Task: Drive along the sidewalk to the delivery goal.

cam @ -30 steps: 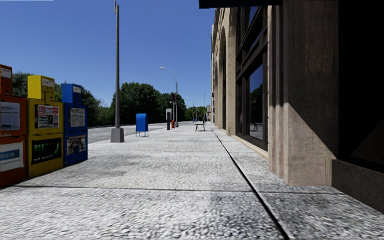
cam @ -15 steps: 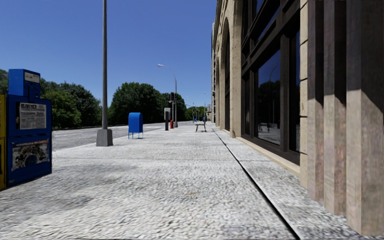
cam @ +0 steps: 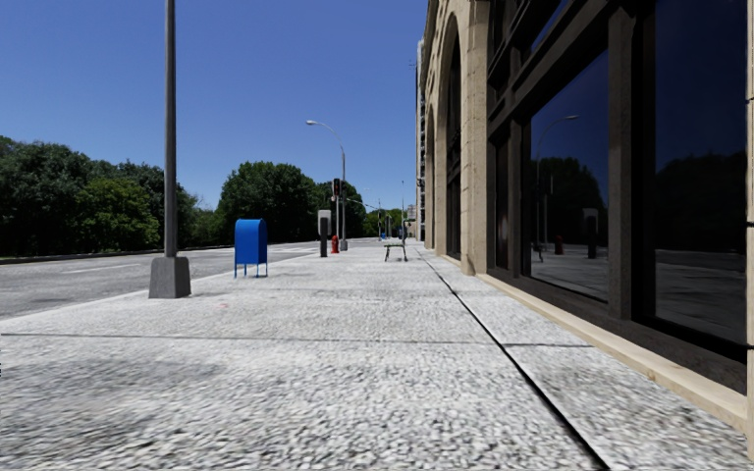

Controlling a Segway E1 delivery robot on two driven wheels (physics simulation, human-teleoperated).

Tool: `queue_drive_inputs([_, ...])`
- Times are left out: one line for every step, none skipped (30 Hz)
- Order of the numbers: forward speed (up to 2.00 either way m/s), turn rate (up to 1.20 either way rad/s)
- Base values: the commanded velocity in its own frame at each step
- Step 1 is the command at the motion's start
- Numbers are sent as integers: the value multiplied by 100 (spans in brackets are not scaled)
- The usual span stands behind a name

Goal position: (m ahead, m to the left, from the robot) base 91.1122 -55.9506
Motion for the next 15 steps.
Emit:
queue_drive_inputs([200,0])
queue_drive_inputs([200,0])
queue_drive_inputs([200,0])
queue_drive_inputs([200,0])
queue_drive_inputs([200,0])
queue_drive_inputs([200,0])
queue_drive_inputs([200,0])
queue_drive_inputs([200,0])
queue_drive_inputs([200,0])
queue_drive_inputs([200,0])
queue_drive_inputs([200,0])
queue_drive_inputs([200,0])
queue_drive_inputs([200,0])
queue_drive_inputs([200,0])
queue_drive_inputs([200,0])
